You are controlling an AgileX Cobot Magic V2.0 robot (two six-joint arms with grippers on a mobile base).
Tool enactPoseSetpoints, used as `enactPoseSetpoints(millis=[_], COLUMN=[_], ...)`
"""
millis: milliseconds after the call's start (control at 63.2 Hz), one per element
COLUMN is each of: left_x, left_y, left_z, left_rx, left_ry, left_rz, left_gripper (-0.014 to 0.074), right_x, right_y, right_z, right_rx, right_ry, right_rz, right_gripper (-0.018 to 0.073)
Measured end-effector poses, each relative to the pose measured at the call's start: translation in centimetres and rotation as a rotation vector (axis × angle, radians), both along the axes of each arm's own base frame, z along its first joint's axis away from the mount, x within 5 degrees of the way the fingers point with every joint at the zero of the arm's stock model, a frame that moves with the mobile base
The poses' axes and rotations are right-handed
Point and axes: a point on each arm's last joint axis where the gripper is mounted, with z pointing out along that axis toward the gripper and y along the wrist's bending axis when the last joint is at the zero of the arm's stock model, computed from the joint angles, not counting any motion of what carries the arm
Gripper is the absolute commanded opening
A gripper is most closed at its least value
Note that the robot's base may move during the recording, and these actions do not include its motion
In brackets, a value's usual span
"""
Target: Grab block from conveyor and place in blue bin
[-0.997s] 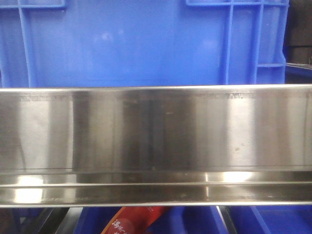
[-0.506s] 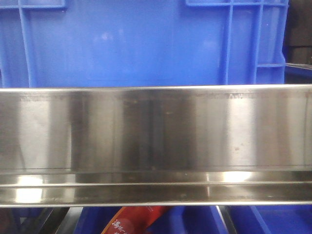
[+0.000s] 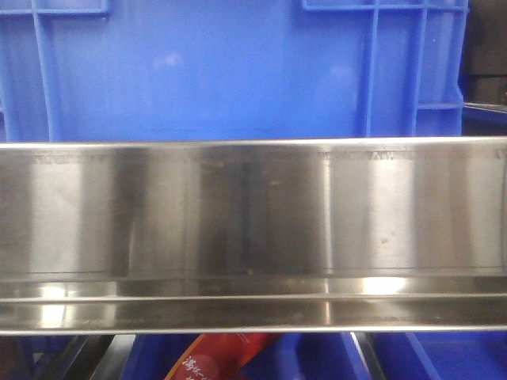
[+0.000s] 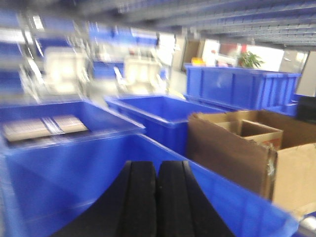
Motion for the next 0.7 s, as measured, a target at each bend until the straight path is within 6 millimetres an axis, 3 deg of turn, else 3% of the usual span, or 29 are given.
enactPoseSetpoints(millis=[95, 301, 427, 554, 696], left_x=[-1.5, -3.6, -4.7, -5.5, -6.0], left_y=[0.8, 1.8, 2.5, 2.9, 3.2], left_z=[-1.8, -8.3, -11.1, -12.3, -12.2], left_rx=[0.055, 0.143, 0.16, 0.159, 0.147], left_ry=[0.02, 0.152, 0.182, 0.181, 0.158], left_rz=[0.003, -0.012, -0.015, -0.015, -0.014], left_gripper=[-0.0111, -0.0111, -0.0111, -0.0111, -0.0111], right_x=[-1.8, -5.4, -7.6, -9.1, -10.5], right_y=[-1.1, -3.2, -4.5, -5.4, -6.2], right_z=[-2.1, -7.7, -10.9, -12.6, -12.3], right_rx=[-0.024, -0.041, -0.031, -0.018, 0.02], right_ry=[0.005, 0.041, 0.027, 0.005, -0.056], right_rz=[-0.006, -0.007, -0.009, -0.01, -0.01], right_gripper=[-0.016, -0.0162, -0.0162, -0.0162, -0.0162])
